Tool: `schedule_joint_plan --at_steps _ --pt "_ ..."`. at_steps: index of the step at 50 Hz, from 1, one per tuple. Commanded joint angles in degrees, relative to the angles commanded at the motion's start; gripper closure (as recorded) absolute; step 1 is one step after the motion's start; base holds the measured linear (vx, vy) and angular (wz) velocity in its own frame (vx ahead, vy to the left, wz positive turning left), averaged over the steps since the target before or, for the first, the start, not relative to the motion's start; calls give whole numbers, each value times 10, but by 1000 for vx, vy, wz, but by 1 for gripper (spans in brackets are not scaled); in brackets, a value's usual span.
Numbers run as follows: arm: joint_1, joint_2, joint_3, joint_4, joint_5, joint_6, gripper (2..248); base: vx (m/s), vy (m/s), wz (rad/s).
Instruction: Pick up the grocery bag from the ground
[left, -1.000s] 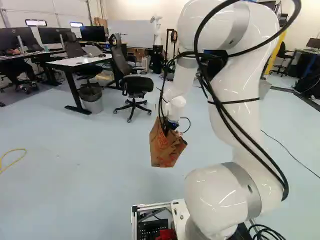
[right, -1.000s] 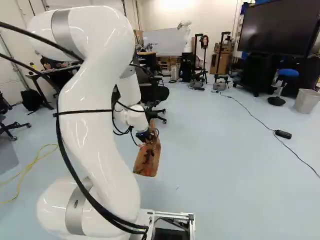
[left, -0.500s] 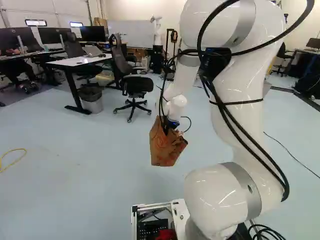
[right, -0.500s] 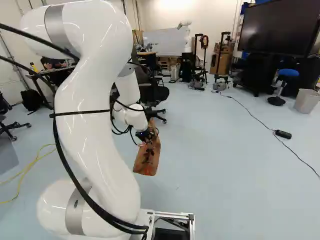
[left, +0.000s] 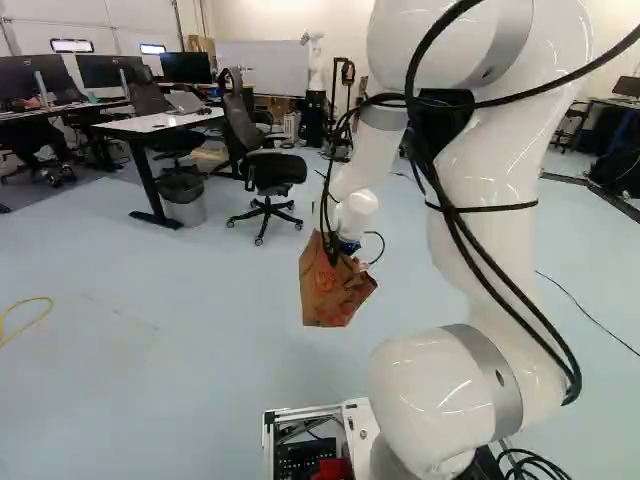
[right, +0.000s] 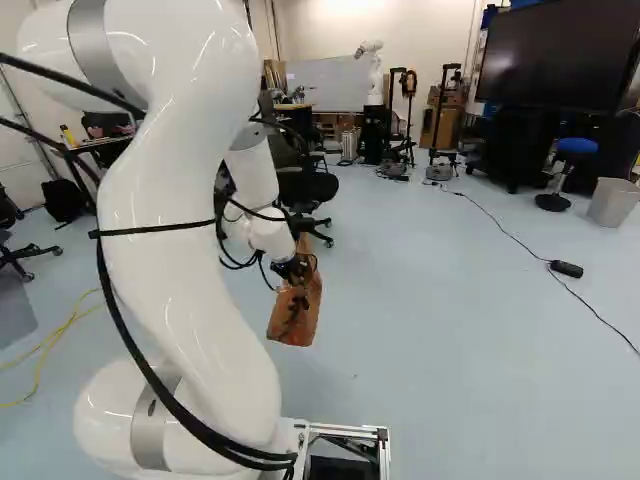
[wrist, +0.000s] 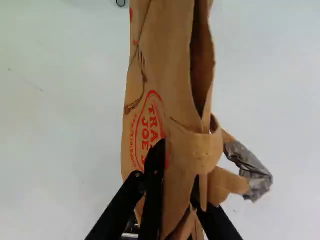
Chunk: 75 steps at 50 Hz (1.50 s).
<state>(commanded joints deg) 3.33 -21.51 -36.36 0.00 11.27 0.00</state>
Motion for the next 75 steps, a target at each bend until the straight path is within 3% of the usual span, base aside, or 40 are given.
schedule_joint_plan --at_steps 26,75 --pt "-7 81 68 0 84 0 231 0 0 0" --pt "-26 292 244 0 301 0 231 0 0 0"
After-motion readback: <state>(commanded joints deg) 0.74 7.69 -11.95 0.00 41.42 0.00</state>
